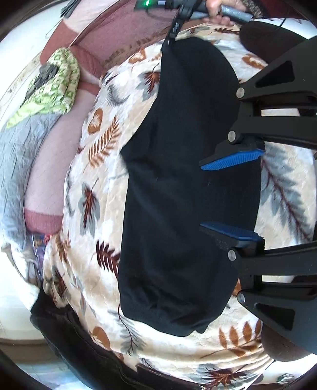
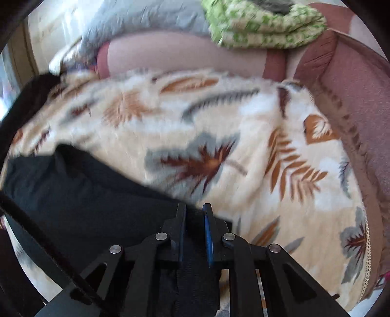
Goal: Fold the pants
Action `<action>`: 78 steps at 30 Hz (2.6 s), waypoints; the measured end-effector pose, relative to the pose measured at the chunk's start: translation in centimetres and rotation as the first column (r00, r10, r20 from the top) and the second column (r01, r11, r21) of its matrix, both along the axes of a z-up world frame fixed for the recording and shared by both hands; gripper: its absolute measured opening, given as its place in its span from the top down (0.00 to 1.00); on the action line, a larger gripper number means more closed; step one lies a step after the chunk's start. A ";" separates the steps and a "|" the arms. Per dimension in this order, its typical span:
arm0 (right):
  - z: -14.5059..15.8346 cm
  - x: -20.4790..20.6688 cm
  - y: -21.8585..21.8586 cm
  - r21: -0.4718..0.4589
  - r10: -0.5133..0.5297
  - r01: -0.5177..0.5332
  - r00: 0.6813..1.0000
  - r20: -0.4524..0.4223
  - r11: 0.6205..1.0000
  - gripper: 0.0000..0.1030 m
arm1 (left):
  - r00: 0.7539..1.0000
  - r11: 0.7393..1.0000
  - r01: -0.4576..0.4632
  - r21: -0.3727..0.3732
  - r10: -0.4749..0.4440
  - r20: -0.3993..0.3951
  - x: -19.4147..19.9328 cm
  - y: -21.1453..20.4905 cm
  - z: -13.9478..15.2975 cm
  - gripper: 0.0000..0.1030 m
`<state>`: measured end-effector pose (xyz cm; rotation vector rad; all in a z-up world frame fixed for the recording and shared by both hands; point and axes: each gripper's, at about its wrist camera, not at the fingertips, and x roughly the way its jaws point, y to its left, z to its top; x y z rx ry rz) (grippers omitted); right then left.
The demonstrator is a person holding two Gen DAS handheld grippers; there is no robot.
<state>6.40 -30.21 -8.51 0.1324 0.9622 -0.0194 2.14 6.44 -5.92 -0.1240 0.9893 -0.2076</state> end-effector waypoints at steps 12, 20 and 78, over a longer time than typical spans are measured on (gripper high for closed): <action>1.6 -1.7 -3.5 -0.124 -0.242 0.241 0.970 0.002 0.963 0.52 | 1.000 1.000 -0.002 0.022 0.003 -0.023 1.7 -0.6 -4.1 0.58; 5.2 5.2 9.3 0.165 0.180 -0.193 0.980 0.089 0.967 0.51 | 0.992 0.997 0.049 0.062 -0.056 0.113 0.3 -0.8 -5.0 0.52; -3.3 -13.8 -6.3 0.616 -0.428 0.354 0.903 -0.030 0.704 0.43 | 0.820 0.820 0.572 0.020 -0.572 0.025 4.5 -18.3 5.0 0.46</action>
